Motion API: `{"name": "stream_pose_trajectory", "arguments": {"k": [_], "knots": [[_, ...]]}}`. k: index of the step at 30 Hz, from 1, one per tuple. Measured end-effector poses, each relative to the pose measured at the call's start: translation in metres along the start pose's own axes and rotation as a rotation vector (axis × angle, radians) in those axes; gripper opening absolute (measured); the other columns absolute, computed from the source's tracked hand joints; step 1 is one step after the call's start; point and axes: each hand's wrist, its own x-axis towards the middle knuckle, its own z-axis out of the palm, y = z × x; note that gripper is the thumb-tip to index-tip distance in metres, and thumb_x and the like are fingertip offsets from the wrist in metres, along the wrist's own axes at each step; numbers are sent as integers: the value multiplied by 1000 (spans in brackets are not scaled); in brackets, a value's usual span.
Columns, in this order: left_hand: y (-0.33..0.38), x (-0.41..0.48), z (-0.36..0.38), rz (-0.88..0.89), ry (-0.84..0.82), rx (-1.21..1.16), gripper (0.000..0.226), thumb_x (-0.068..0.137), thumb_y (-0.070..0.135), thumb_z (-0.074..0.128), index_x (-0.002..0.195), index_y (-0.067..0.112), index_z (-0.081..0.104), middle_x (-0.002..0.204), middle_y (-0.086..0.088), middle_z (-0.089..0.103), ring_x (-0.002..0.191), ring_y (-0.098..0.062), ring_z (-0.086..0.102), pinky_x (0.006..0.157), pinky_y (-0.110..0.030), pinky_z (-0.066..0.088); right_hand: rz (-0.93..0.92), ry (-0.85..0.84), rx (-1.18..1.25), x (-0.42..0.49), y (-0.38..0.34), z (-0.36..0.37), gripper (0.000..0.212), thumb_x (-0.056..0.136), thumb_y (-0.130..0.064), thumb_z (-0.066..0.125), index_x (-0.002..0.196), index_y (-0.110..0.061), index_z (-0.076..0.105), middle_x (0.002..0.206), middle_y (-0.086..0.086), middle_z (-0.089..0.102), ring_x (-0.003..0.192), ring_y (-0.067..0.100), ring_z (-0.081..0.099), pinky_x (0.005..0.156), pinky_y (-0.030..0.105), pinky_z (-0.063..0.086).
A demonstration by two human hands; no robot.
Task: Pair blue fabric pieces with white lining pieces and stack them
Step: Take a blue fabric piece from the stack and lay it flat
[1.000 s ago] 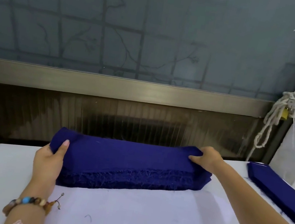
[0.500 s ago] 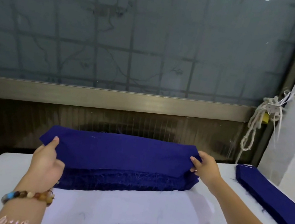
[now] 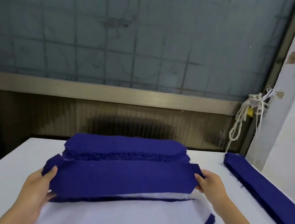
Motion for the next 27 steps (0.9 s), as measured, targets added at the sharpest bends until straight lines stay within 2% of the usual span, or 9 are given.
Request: {"name": "stream_pose_trajectory", "arguments": {"k": [3,5,8,10,16,19,22,25,27], "knots": [[-16,-12,-21,63,0,150,21,101,24,48,111,8,57,109,-13,62,101,-33,58,94,-49,48,-48,-39,-62,-30,11,-7,19,98,-12,53,91,-4,68,87,14,69,75,22,62,74,34,51],[-25,-18,-31,110,-2,214,16,101,24,48,100,11,57,102,-12,63,95,-30,58,92,-45,46,-87,-53,-110,-48,18,-11,18,97,-13,54,92,-4,69,90,11,71,86,27,64,83,39,50],[-39,-24,-41,192,-28,264,18,100,20,50,91,14,63,90,-8,66,82,-20,59,86,-39,42,-119,-67,-135,-67,27,-13,17,96,-11,55,89,-8,70,87,8,72,86,27,65,83,39,50],[-48,-28,-44,242,-31,310,20,100,15,50,88,13,66,94,-9,67,85,-23,59,87,-38,40,-140,-56,-151,-76,32,-11,17,96,-11,55,88,-10,69,84,7,72,84,27,65,81,37,50],[-61,-28,-42,322,11,427,22,99,12,50,109,3,68,101,-12,64,97,-27,54,91,-35,35,-219,27,-144,-89,43,-4,21,97,-9,52,85,-21,65,78,-5,69,74,12,63,64,15,44],[-63,-33,-42,402,12,469,25,97,13,54,118,5,64,112,-12,65,107,-29,56,94,-33,35,-226,31,-127,-90,45,-3,20,98,-11,52,84,-20,65,74,-5,68,68,8,60,60,13,43],[-64,-37,-44,436,-14,487,21,94,16,60,114,17,61,108,-5,64,99,-23,57,88,-34,38,-233,44,-129,-89,44,-2,12,95,-19,59,84,-21,64,72,-2,67,65,13,58,58,15,43],[-62,-35,-46,420,19,530,37,90,17,65,125,20,53,114,1,57,96,-19,53,87,-37,43,-216,76,-124,-88,45,-2,7,92,-18,63,88,-23,63,69,-4,65,62,11,56,56,15,43],[-58,-36,-46,394,38,564,45,89,16,66,130,23,48,115,3,51,97,-20,51,89,-43,47,-203,97,-101,-89,46,-2,14,90,-13,64,91,-26,61,61,-6,61,55,6,52,53,12,42]]}}
